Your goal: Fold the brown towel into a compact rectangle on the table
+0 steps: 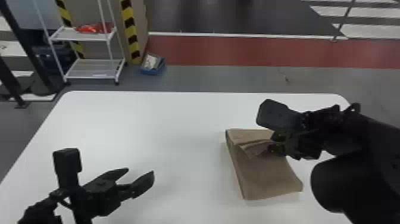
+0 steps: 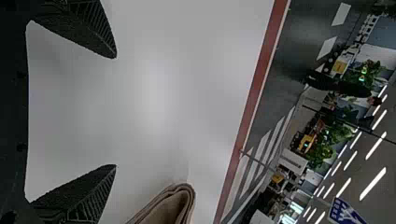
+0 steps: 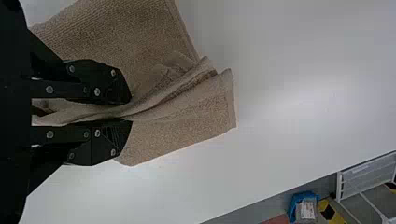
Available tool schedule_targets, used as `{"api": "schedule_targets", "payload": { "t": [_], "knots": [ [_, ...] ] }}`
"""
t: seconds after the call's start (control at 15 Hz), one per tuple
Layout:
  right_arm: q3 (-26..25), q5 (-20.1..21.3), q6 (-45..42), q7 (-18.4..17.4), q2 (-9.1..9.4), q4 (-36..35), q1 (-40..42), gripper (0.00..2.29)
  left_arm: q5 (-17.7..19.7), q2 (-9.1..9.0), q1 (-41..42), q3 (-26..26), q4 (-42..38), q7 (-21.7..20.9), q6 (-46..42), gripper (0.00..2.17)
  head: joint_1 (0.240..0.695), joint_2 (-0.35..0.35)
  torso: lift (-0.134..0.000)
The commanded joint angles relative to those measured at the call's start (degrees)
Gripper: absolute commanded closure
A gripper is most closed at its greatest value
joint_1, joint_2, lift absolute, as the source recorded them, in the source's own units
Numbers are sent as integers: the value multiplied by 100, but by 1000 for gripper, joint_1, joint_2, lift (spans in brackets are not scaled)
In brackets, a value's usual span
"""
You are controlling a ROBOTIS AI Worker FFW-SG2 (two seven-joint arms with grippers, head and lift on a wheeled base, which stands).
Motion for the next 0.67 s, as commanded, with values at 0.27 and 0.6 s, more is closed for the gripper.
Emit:
{"api": "schedule_targets", "payload": {
  "t": [0.27,0.6],
  "knots": [
    [101,249,-353,19,-71,-196,417,967,-40,-24,-2,-82,-18,8,0,36,695,-34,-124],
    [110,689,-1197,19,-168,-152,759,967,-40,-24,6,-47,-9,8,0,36,695,-32,-124]
  ]
}}
